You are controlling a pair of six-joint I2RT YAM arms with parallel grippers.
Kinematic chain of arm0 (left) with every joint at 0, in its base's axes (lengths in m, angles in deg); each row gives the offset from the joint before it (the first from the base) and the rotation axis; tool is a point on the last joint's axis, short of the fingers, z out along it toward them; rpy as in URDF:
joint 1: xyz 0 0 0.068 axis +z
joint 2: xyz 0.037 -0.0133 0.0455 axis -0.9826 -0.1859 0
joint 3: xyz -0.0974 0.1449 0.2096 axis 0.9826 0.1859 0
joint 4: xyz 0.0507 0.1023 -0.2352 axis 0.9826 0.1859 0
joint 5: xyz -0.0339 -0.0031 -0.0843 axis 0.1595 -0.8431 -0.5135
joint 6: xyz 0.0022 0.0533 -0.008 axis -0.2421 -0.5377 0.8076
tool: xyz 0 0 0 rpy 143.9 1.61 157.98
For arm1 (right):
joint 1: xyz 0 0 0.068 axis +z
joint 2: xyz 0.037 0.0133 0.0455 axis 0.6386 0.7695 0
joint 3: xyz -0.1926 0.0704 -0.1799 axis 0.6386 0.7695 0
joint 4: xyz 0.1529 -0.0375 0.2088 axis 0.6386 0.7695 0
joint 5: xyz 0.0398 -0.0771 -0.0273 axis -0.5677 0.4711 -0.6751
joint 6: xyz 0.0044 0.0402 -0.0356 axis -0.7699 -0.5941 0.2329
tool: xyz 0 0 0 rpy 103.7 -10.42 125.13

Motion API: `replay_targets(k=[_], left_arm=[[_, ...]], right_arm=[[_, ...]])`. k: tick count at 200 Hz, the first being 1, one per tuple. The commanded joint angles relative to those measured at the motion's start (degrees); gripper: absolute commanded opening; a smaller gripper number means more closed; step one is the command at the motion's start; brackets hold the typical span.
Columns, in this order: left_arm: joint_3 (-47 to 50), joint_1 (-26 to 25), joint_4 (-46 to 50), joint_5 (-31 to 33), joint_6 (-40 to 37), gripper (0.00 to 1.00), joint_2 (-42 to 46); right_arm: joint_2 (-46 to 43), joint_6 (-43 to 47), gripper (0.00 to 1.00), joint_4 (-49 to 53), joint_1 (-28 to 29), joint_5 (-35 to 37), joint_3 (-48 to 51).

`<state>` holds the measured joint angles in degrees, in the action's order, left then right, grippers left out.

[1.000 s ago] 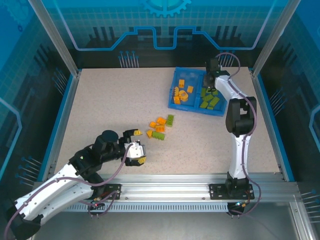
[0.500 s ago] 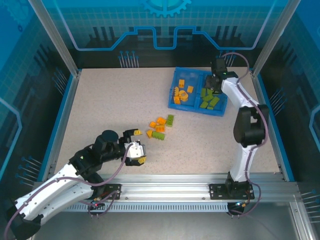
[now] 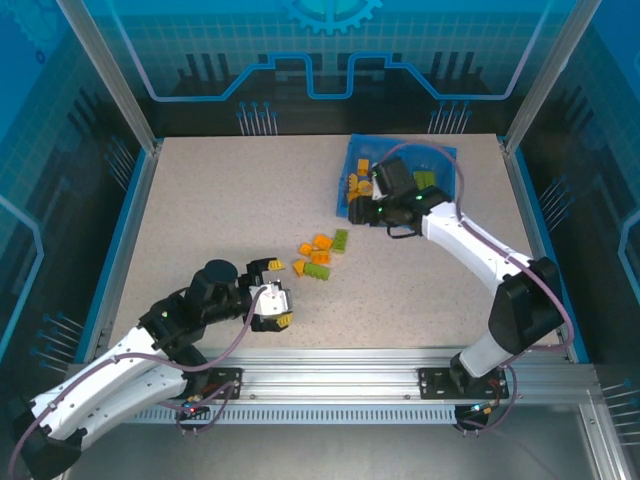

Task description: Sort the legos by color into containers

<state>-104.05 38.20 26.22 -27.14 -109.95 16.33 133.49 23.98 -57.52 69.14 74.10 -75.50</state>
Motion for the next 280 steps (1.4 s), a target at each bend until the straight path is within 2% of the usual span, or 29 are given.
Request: replay_targets(k=[1,67,104,139,171,211,253,280], left_arm=[[0.1,0.4,-0.7,-2.1,-0.3,0.99,-0.1],[0.1,0.4,-0.4,-1.7,-0.1,0.99,0.8],[0.1,0.4,-0.4,-1.8,-0.1,0.99,0.7],[0.0,0.4,-0.3,-1.7,-0.1,0.99,0.7],[0.1,0.4,-0.2,-1.7,-0.2,0.99,0.6],[0.1,0.5,-0.3,-1.9,-0.2,0.99,0.4],[0.0,0.4,-0.2,-1.9,-0.1,0.99,0.3],[0.0,0.5,-0.3,-2.0,0.0,0.99,0.5]], right_arm=[[3.8,-2.8,0.59,-0.7,2.3,-1.7,1.0],[20.5,-8.0,0.59,-0.1,4.0,1.0,-8.6],[26.9,-12.0,0.58,0.4,4.4,2.5,-13.5],[31.1,-14.5,0.58,4.3,5.5,8.9,-16.3],[31.8,-15.8,0.55,3.6,5.8,11.1,-13.7],[30.6,-16.5,0.43,3.4,6.3,12.7,-10.8],[25.9,-16.0,0.37,2.2,6.5,13.3,-6.5],[19.6,-15.1,0.34,0.4,6.5,14.8,-3.0]])
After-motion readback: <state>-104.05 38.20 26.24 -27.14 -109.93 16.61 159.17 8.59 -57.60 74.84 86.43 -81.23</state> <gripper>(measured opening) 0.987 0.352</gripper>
